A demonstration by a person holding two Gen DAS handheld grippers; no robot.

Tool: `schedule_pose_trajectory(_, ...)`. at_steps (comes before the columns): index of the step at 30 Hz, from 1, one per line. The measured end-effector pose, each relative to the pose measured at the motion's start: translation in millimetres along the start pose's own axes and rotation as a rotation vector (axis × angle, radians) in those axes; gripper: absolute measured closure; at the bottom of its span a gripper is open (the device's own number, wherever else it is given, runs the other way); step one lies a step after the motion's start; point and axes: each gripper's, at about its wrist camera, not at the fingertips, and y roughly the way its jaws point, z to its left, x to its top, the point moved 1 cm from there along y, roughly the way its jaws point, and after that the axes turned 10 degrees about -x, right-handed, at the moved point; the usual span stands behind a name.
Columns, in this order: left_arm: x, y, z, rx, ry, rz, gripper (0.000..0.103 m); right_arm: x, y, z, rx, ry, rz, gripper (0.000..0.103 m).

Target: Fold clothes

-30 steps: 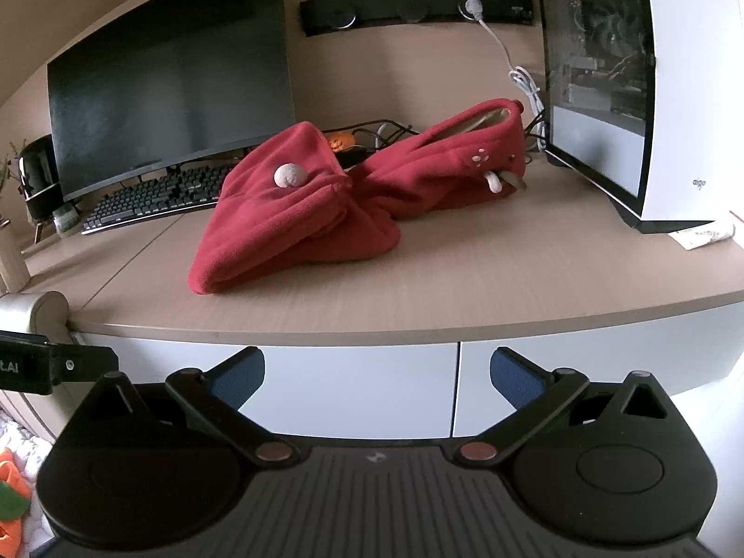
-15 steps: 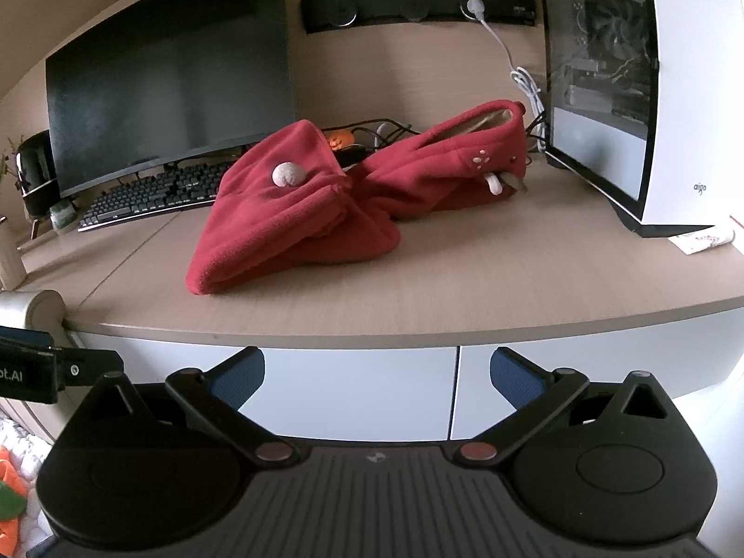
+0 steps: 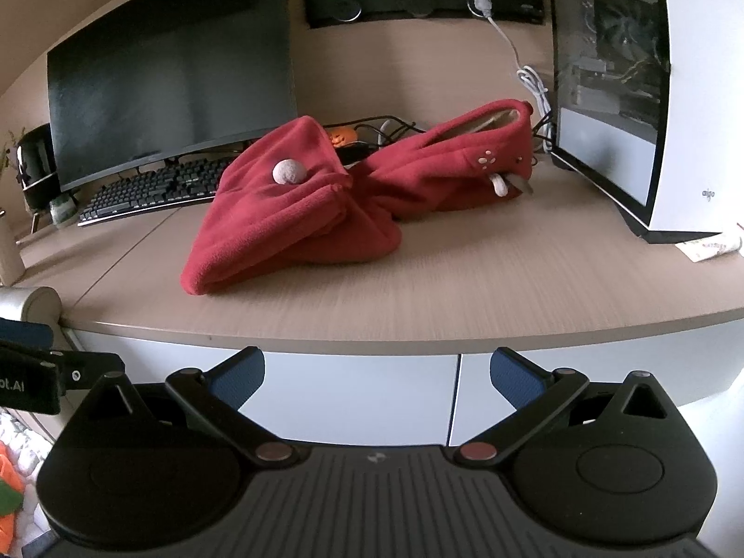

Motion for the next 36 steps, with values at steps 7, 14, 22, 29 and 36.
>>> schedule_pose_trajectory(7,2.2,9.0,-6.0,-0.02,0.053,0.021,0.0,1.6,6.8,1.0,-0.019,-0.004,0.02,0.0)
schedule_pose_trajectory(14,5.3,20.4,-2.6,-0.026,0.082,0.047,0.0,6.6,15.5,3.9,-0.05,0.004,0.04,0.0)
schedule_pose_trajectory(22,15.2,35.3,6.2,-0.036,0.124,0.052,0.0,13.7,25.8,10.6,-0.102,0.016,0.058,0.0)
schedule_pose_trajectory(29,32.6,63.9,4.4,-0.037,0.241,0.003,0.0,27.9,23.7,12.2,-0.175,0.067,0.051,0.0)
schedule_pose_trajectory(36,62.8,102.9,-3.1,-0.092,0.345,-0.041,0.0,39.7,4.9,9.5,-0.285,0.135,0.016,0.0)
